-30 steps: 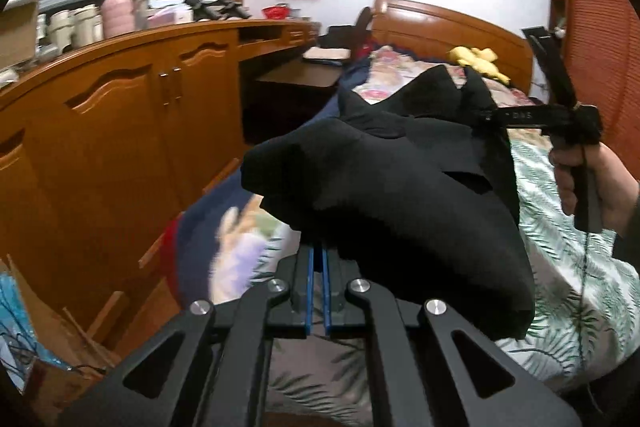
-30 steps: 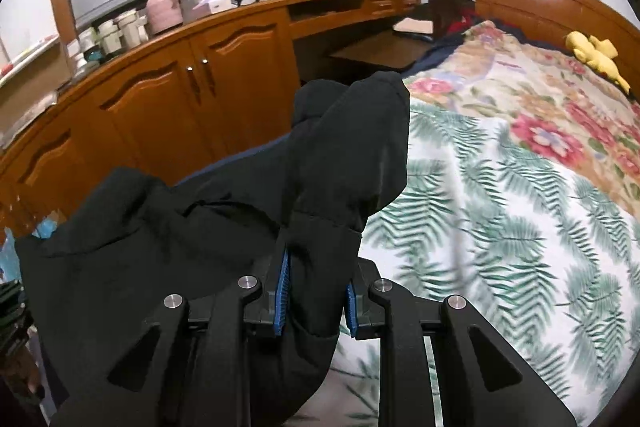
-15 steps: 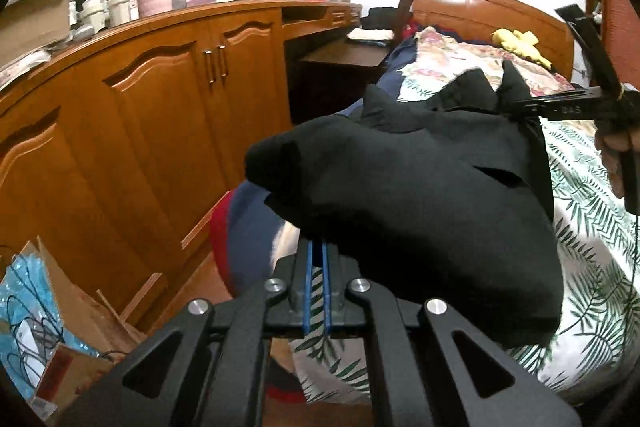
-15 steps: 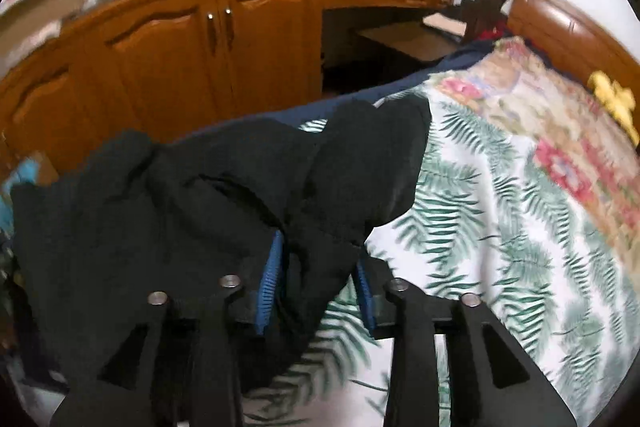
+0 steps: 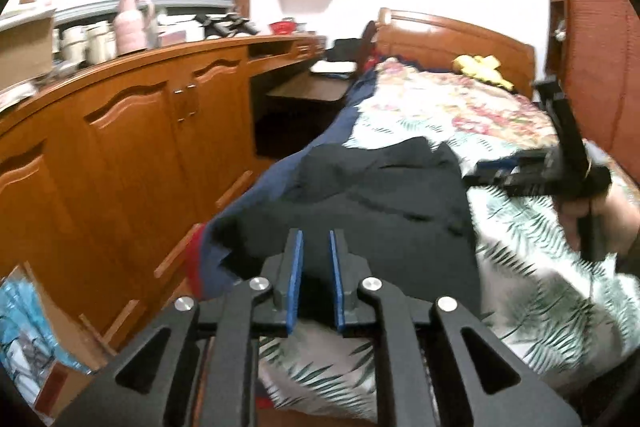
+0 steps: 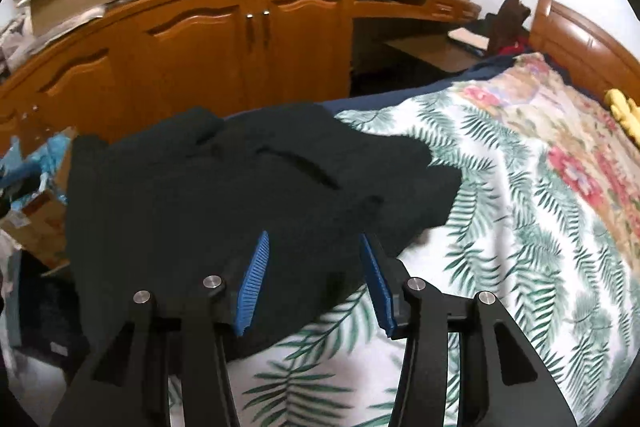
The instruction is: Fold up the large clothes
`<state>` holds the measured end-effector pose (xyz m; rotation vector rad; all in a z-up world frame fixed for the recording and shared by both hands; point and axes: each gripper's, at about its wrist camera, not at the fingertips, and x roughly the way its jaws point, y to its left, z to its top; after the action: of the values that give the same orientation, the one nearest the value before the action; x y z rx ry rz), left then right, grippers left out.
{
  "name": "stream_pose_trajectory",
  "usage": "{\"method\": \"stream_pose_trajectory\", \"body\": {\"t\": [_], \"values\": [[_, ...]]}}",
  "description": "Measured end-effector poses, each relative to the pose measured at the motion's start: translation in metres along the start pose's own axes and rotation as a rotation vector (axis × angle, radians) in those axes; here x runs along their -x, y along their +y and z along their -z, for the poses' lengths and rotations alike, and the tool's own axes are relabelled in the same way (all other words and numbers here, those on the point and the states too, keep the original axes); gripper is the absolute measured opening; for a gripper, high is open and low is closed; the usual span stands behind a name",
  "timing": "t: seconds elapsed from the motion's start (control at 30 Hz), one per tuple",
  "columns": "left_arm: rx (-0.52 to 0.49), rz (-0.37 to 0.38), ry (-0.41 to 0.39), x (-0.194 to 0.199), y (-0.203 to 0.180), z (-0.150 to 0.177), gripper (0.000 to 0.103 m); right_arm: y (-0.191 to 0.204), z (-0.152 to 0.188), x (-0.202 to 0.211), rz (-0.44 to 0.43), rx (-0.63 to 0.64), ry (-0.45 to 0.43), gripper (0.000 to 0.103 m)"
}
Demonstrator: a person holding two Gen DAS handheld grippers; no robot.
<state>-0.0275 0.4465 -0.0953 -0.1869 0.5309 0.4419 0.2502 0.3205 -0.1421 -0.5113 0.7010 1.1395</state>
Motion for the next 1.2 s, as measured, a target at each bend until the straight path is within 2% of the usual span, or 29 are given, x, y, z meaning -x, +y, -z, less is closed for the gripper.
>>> {"method": "stream_pose_trajectory", "body": {"t": [0.17, 0.37, 0.47, 0.67, 0.87, 1.07, 1.2], "values": [[-0.036, 0.022, 0.055, -0.033, -0.015, -0.01, 0.017, 0.005, 0.009, 0.01, -0.018, 0.006, -0.002, 0.048], [-0.003, -0.059, 0.164, -0.074, -0.001, 0.009, 0.022, 0.009, 0.029, 0.032, -0.03, 0.033, -0.004, 0.048], [0.008, -0.069, 0.183, -0.081, 0.005, 0.016, 0.025, 0.011, 0.037, 0.039, -0.031, 0.05, -0.001, 0.048], [0.004, -0.092, 0.163, -0.073, -0.001, 0.017, 0.032, 0.015, 0.049, 0.052, -0.056, 0.041, -0.018, 0.048], [-0.018, -0.084, 0.122, -0.05, -0.017, 0.012, 0.036, 0.018, 0.055, 0.076, -0.062, 0.022, -0.064, 0.048], [-0.034, -0.067, 0.052, -0.014, -0.043, -0.008, 0.038, 0.015, 0.063, 0.116, -0.04, 0.003, -0.119, 0.05], [-0.052, -0.044, -0.002, 0.012, -0.069, -0.021, 0.039, 0.006, 0.076, 0.158, -0.002, -0.017, -0.171, 0.052]]}}
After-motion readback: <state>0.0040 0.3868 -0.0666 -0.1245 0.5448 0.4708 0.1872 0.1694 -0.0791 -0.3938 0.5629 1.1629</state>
